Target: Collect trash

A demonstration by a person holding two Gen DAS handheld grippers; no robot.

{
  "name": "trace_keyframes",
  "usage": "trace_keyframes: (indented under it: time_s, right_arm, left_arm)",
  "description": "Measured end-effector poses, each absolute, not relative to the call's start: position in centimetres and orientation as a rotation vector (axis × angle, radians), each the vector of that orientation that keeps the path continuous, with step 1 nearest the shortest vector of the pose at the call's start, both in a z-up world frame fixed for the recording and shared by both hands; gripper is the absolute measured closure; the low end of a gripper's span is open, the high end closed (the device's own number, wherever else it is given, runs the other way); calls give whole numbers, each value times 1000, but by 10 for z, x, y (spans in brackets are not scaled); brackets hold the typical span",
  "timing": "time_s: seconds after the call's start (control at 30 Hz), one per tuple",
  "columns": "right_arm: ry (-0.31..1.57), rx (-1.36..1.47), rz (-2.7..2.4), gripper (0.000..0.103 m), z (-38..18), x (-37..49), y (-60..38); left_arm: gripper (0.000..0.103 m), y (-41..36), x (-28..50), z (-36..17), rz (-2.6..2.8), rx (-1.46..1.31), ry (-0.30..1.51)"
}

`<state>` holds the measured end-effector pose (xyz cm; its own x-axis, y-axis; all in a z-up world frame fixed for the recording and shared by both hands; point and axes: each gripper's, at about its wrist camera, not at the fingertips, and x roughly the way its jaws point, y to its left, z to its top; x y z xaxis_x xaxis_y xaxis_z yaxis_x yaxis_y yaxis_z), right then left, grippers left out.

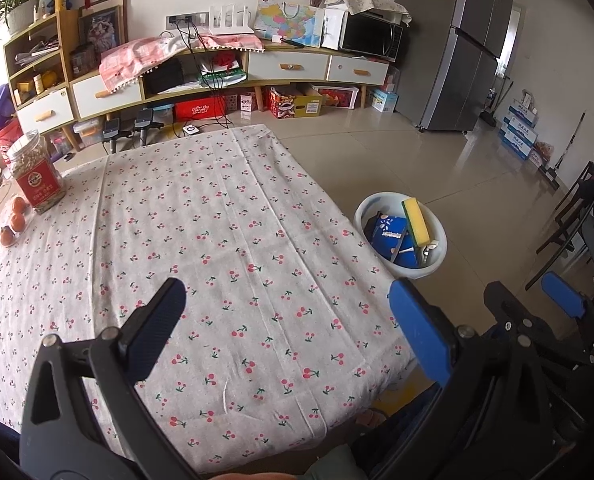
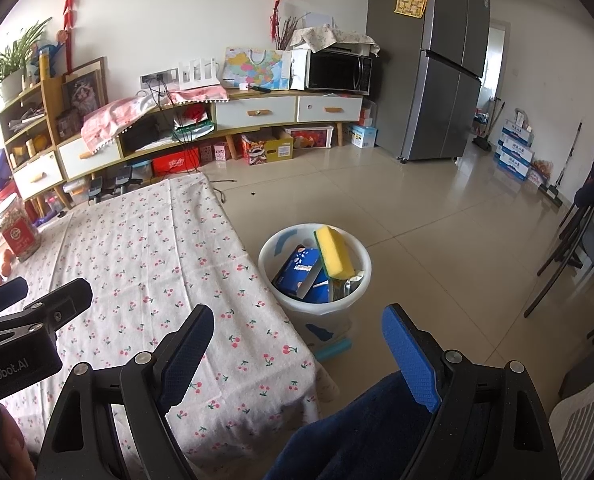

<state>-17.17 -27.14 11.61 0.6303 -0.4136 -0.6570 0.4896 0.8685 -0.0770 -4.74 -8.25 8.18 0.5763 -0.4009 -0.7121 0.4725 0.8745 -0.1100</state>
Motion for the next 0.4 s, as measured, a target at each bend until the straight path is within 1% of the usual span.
trace_keyframes:
  time_s: [0.4]
  right_arm:
    - [724,112,-518,16,116,-172,-271]
  left_arm:
    - [2,-84,-49,84,-522,98,803]
